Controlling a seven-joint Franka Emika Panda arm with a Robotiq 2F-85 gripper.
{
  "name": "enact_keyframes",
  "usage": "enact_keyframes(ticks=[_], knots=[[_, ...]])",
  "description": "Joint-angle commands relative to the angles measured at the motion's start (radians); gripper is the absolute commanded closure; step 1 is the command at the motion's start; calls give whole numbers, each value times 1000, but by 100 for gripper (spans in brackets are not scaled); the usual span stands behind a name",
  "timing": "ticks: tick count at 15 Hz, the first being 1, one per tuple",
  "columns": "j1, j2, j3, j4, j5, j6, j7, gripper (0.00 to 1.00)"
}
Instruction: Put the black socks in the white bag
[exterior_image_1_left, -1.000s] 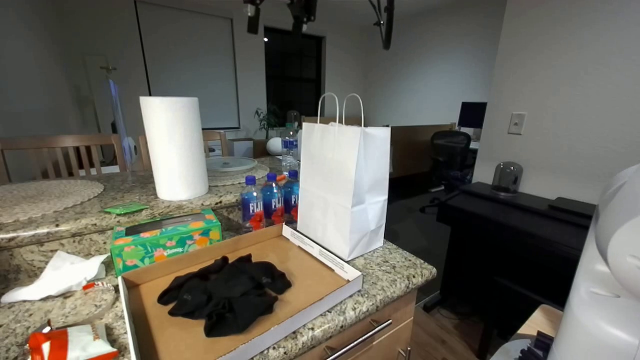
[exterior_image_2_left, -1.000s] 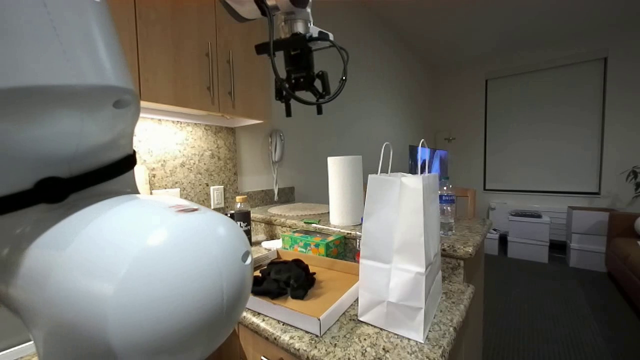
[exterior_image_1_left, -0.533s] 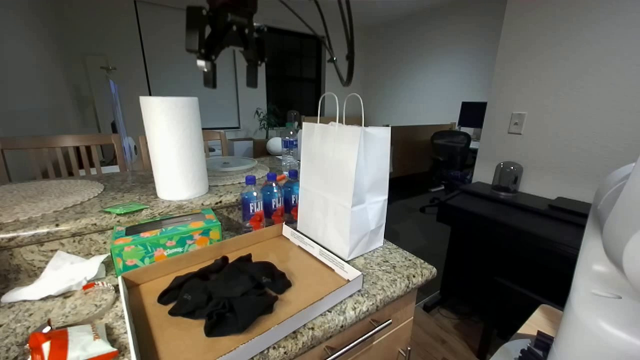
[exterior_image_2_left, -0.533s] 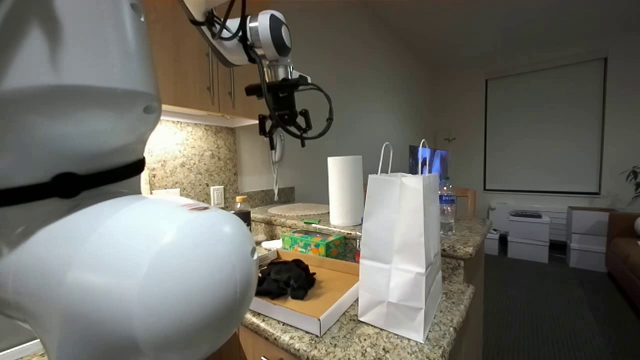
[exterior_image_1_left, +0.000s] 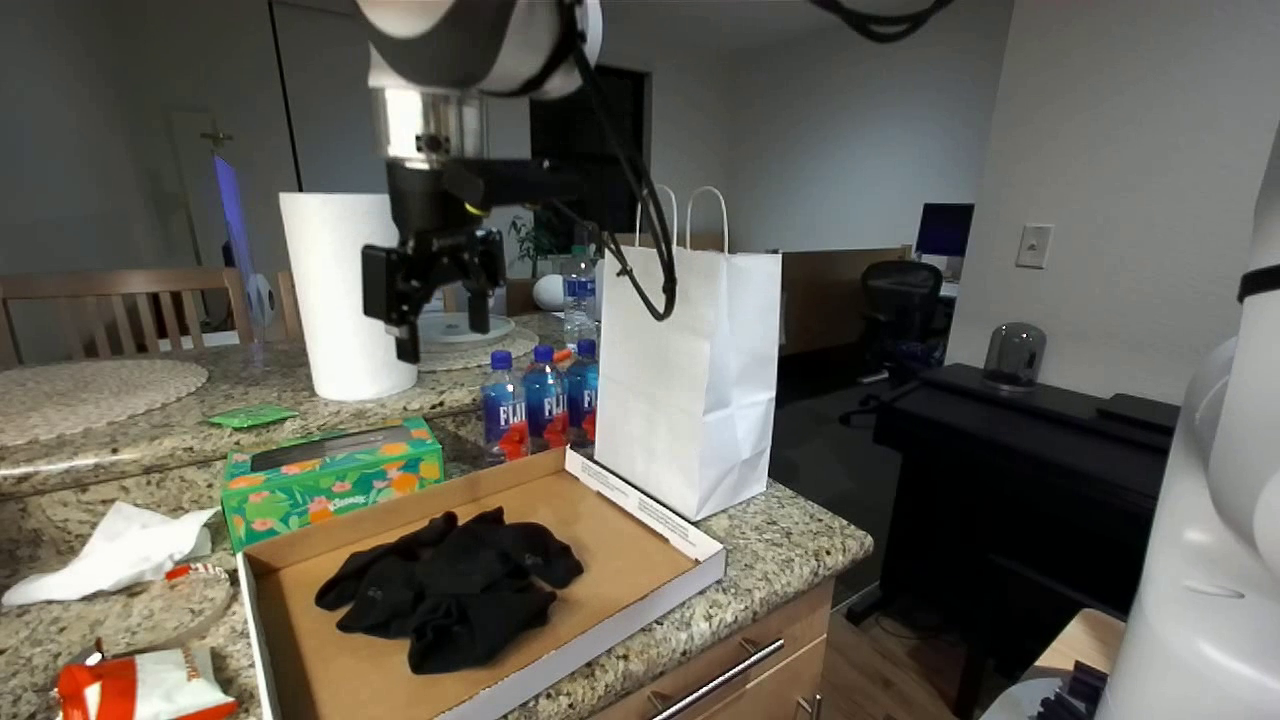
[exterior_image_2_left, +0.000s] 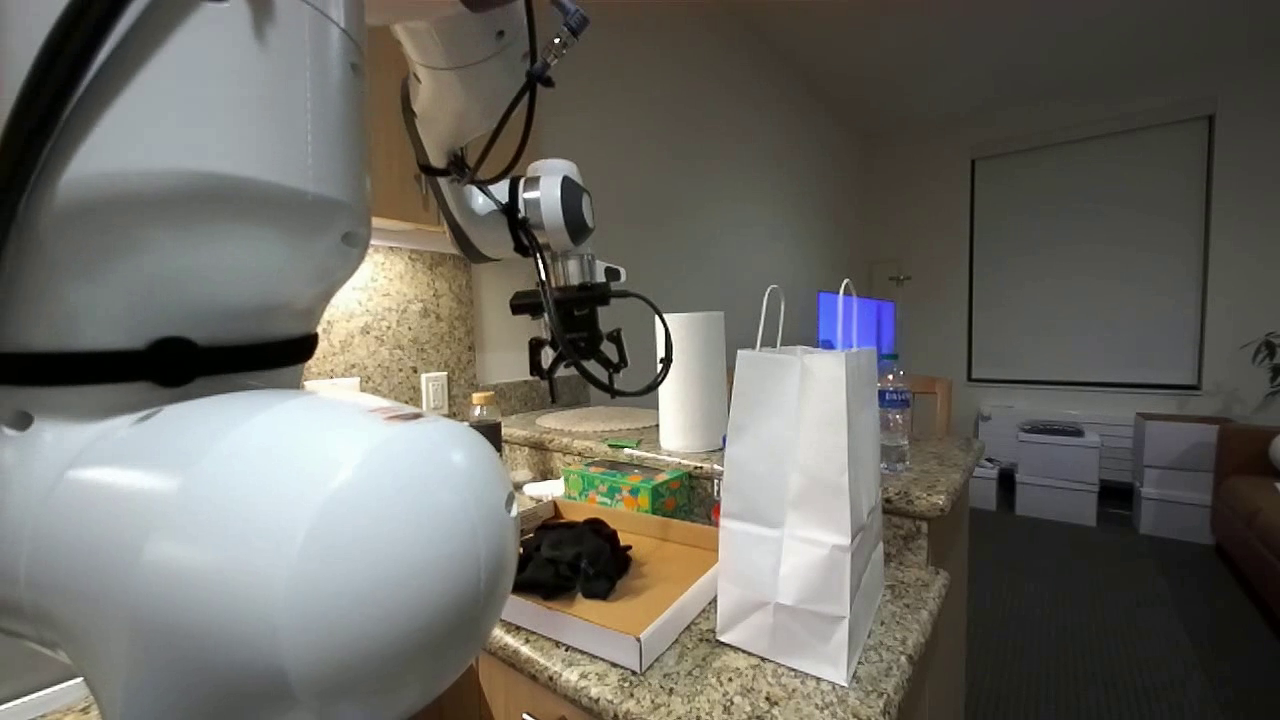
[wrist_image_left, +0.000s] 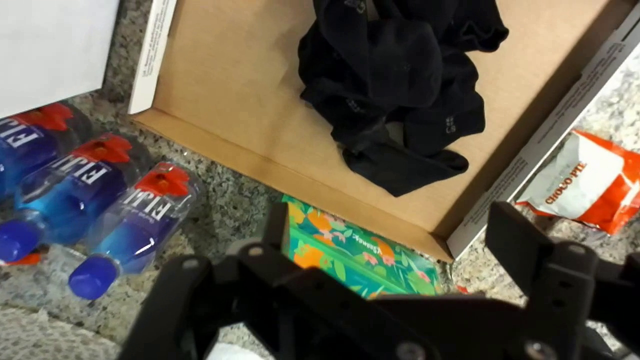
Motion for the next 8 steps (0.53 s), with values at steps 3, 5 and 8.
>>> enact_keyframes(ticks=[3, 5, 8], knots=[[18, 100, -21, -88, -16, 146, 9, 0], [26, 143, -27, -109, -29, 180, 23, 0], [39, 200, -38, -137, -33, 227, 17, 0]])
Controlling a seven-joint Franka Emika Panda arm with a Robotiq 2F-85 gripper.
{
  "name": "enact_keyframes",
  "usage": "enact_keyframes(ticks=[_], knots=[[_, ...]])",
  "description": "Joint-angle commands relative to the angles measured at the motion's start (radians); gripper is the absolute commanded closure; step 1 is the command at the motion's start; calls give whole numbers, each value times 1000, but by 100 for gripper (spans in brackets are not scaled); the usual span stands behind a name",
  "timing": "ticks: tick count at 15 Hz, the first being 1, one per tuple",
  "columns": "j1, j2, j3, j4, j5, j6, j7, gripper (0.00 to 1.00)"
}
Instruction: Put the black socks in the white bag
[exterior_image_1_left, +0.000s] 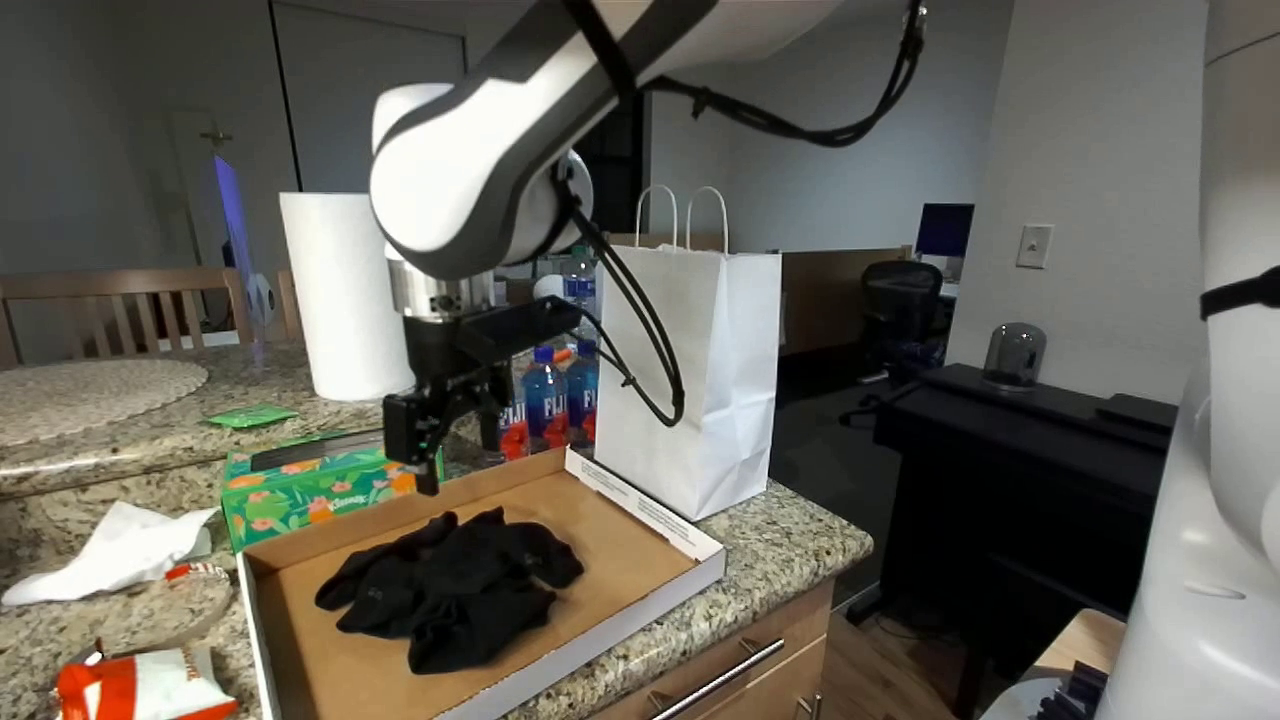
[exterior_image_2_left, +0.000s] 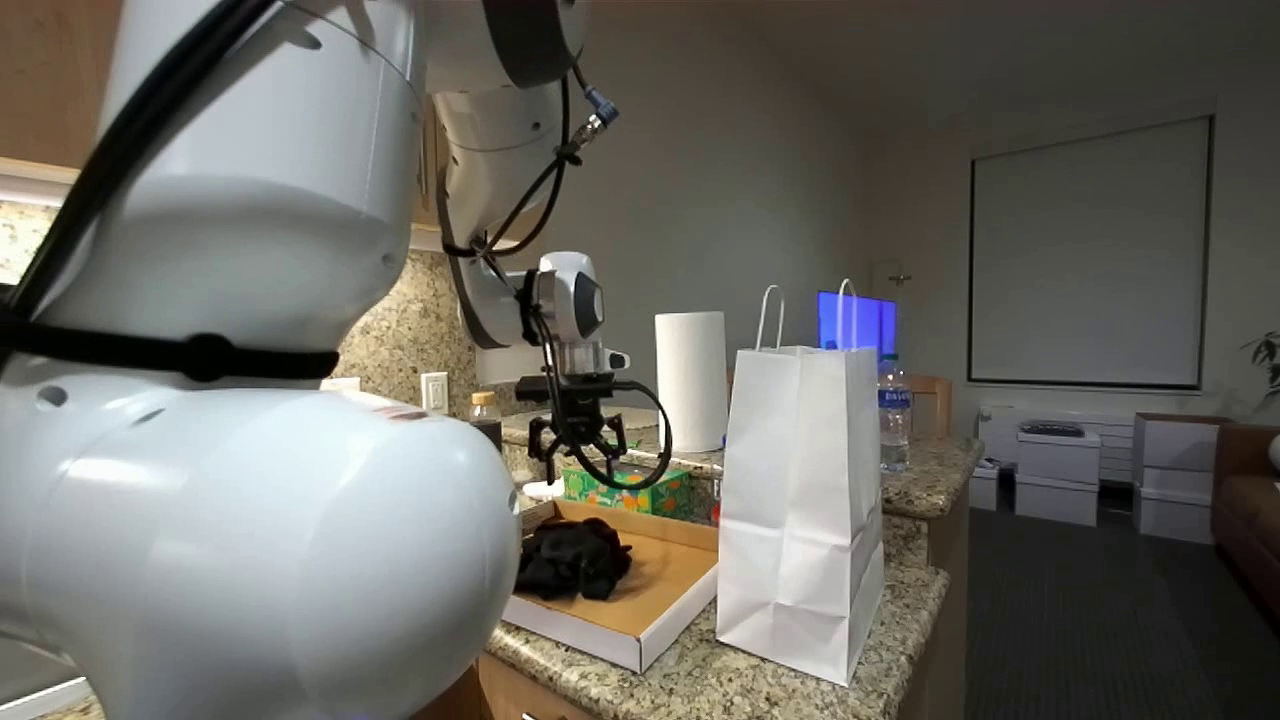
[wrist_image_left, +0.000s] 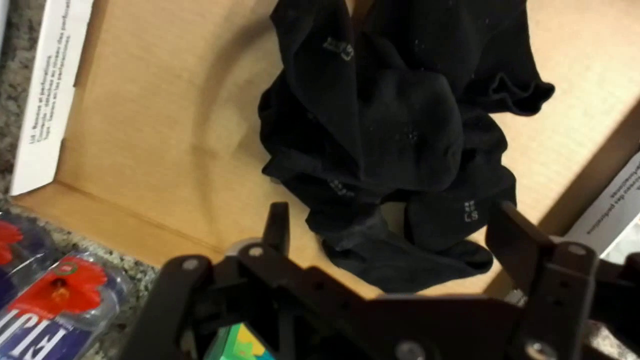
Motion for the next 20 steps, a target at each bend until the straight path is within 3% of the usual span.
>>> enact_keyframes(ticks=[1, 7, 8, 9, 18, 20], knots=[[26, 54, -24, -40, -29, 75, 19, 0], [45, 151, -61, -50, -39, 162, 21, 0], [48, 165, -67, -49, -41, 172, 16, 25], [51, 176, -72, -49, -44, 179, 15, 26], [78, 135, -73, -57, -33, 113, 38, 86], [73, 114, -66, -60, -19, 87, 26, 90]])
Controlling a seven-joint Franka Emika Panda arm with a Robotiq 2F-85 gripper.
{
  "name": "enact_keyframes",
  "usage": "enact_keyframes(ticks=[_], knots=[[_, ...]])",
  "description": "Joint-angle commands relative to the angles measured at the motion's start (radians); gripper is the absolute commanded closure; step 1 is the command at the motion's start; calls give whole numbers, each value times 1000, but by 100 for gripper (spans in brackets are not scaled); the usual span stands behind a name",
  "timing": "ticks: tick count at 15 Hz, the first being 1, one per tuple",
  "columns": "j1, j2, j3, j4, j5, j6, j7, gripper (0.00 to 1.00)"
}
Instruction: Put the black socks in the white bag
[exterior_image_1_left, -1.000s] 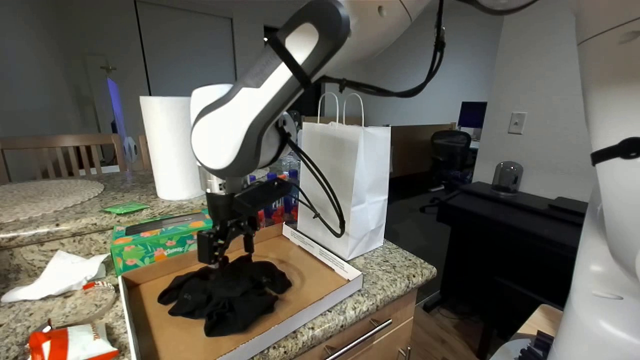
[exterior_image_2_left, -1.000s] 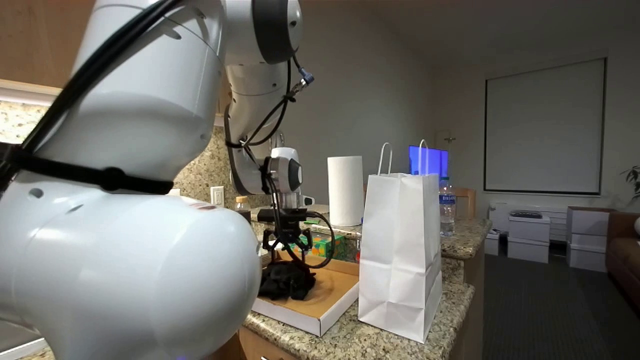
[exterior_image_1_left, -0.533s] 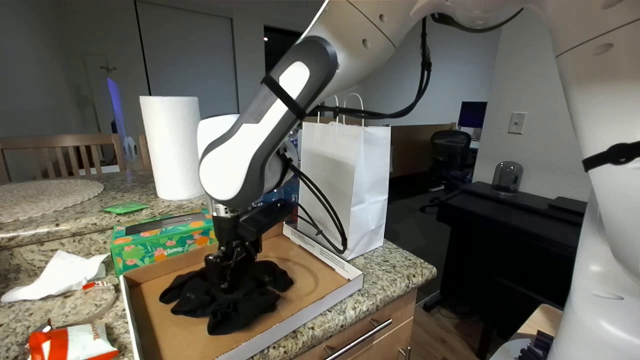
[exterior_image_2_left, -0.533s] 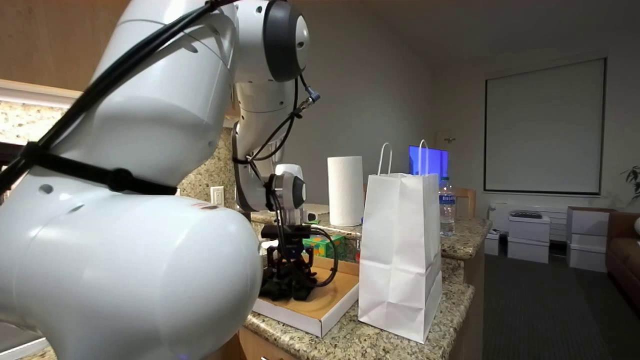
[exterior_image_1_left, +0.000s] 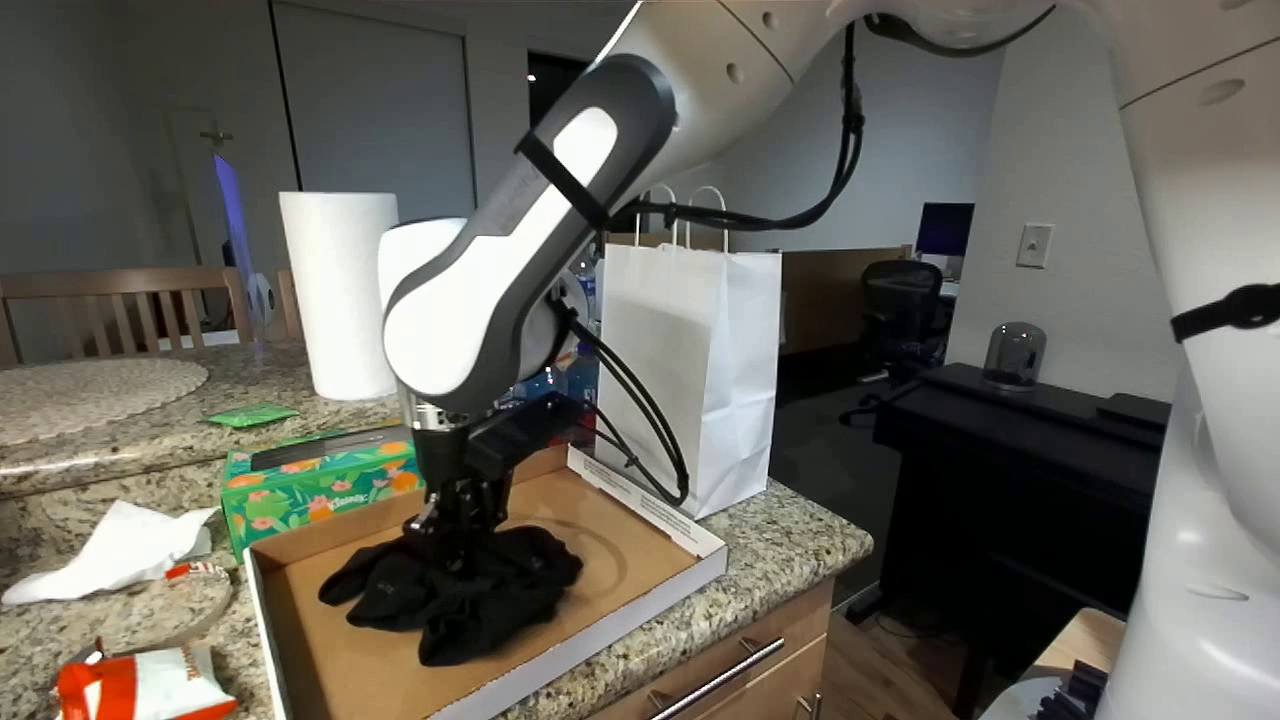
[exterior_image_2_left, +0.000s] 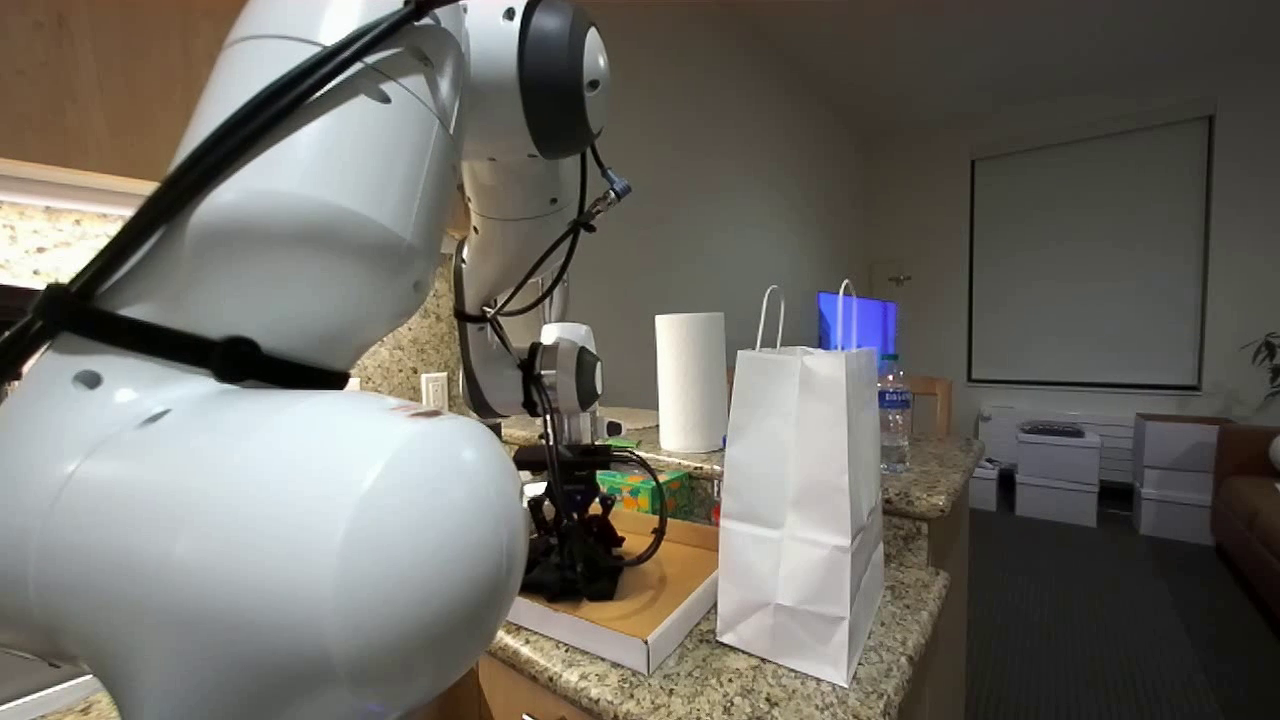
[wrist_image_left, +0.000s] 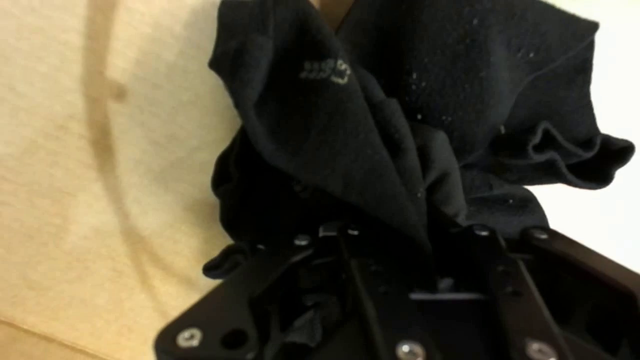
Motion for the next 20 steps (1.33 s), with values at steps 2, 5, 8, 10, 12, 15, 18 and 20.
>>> enact_keyframes(ticks=[2, 5, 8, 10, 12, 15, 18, 20], knots=[[-5, -72, 8, -30, 19, -84, 0, 93], [-8, -110, 21, -34, 39, -137, -8, 91], [-3, -167, 28, -35, 30, -194, 2, 91], [-6, -221, 32, -32, 25, -233, -1, 91], [-12, -276, 35, -21, 25, -275, -12, 91], [-17, -365, 40, 6, 25, -352, -41, 91], [-19, -440, 43, 65, 5, -446, -57, 91], [-22, -483, 44, 113, -12, -511, -61, 91]])
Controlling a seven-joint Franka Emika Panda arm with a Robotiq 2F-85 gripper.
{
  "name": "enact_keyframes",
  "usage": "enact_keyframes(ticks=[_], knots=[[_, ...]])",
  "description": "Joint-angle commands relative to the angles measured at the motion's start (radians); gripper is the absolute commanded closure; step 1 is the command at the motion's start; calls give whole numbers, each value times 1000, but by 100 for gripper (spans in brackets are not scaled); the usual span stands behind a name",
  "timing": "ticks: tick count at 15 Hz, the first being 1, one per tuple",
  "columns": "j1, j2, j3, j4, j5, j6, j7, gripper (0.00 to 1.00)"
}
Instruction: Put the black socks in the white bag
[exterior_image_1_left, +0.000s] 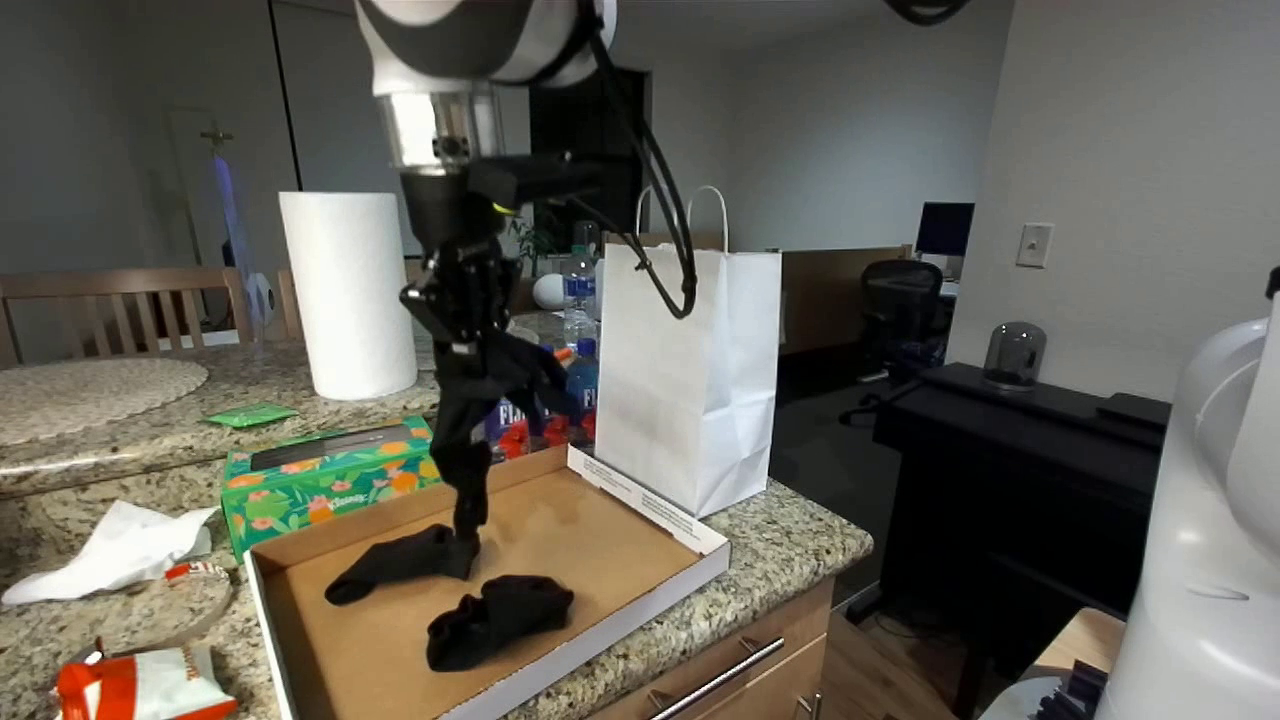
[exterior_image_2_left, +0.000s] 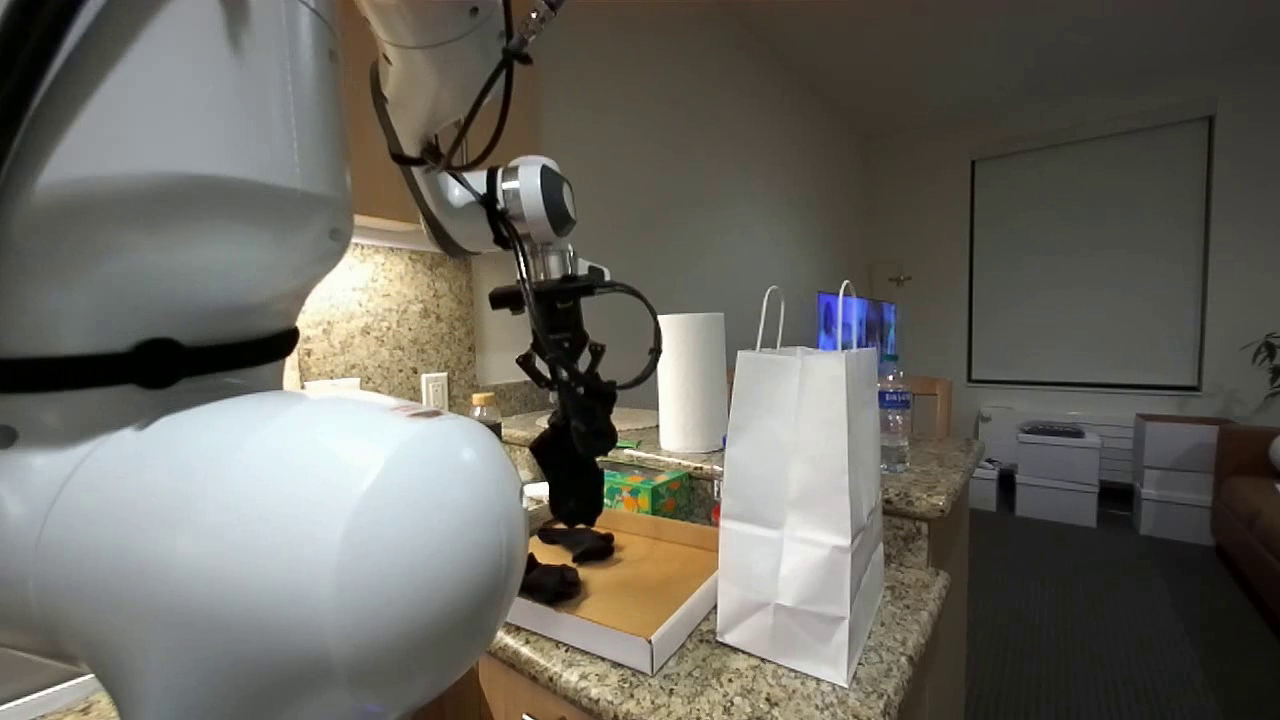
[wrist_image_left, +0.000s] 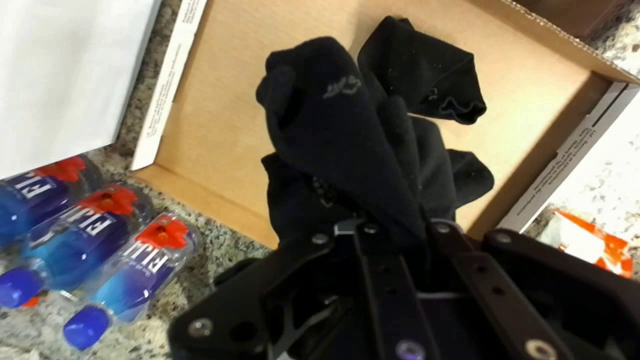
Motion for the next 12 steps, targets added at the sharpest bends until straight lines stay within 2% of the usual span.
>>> enact_keyframes(ticks=[1, 7, 12], knots=[[-22, -85, 15, 68, -31, -118, -37, 91], [-46, -143, 18, 259, -75, -294, -27, 91], [-79, -159, 16, 429, -127, -395, -2, 92]])
